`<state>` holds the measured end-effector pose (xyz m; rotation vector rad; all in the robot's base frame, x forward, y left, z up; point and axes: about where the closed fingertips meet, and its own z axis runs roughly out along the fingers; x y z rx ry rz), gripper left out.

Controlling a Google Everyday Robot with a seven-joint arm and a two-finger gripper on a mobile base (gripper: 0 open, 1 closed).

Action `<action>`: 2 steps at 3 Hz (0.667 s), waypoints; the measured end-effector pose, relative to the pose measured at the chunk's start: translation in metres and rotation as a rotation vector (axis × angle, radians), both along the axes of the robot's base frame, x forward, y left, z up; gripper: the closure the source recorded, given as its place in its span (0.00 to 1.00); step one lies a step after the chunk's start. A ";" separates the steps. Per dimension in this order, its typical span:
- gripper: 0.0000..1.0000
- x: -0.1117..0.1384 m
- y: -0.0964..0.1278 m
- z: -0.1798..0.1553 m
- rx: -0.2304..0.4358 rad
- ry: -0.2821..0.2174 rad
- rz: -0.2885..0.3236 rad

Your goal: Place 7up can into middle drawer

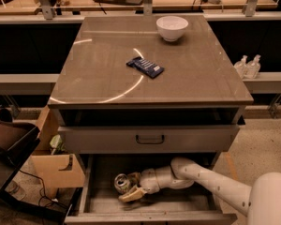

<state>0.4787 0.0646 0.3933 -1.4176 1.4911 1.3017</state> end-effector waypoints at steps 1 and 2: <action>0.05 -0.001 0.002 0.000 0.002 0.002 0.004; 0.00 -0.002 0.003 0.000 0.003 0.003 0.006</action>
Offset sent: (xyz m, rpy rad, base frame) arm -0.0010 0.0016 -0.0001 0.0015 0.0013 0.0030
